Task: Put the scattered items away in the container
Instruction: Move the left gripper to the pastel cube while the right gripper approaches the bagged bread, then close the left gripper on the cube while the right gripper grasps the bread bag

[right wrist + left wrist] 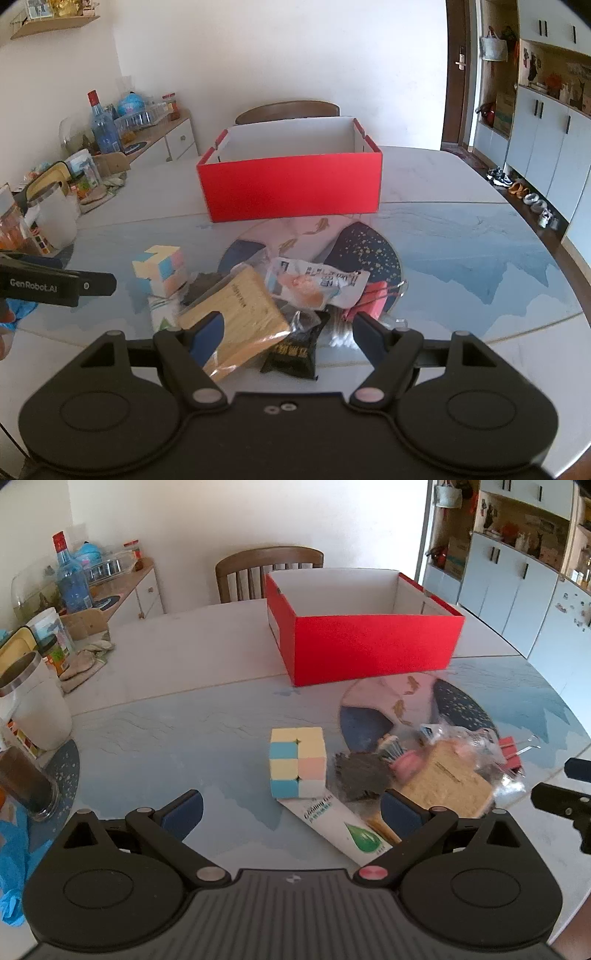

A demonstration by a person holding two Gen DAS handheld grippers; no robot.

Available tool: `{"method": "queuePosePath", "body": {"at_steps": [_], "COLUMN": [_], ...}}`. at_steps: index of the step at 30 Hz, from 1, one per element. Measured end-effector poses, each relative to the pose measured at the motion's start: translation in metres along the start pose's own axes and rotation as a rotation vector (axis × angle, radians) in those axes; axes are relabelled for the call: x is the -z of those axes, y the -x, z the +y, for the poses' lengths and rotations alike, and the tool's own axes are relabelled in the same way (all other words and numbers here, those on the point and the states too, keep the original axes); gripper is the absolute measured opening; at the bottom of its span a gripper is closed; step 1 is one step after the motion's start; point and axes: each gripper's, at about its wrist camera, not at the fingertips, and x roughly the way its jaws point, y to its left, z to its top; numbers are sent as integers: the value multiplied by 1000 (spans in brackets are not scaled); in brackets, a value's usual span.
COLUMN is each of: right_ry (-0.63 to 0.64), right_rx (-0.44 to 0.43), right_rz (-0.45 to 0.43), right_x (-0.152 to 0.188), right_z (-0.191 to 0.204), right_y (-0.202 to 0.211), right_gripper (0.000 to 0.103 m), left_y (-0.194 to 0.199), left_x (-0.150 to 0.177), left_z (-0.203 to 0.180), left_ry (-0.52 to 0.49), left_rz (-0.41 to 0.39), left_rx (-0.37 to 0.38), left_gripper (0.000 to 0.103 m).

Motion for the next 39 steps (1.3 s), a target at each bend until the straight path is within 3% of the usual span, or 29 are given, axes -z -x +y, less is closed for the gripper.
{"method": "queuePosePath", "body": {"at_steps": [14,23,39], "right_ry": [36,97,94], "right_rx": [4,-95,-151], "right_rz": [12,89,172], "right_x": [-21,-14,-6], "right_z": [-20,-14,0], "right_y": [-45,-60,-90], "right_gripper": [103,103,103], "left_y": [-51,-73,-93], "left_x": [-8,-11,-7], "left_z": [-5,-5,-8], "left_ry": [11,6,-30], "left_rz": [-7,-17,-14], "left_rx": [-36,-66,-62], "left_gripper": [102,102,98]}}
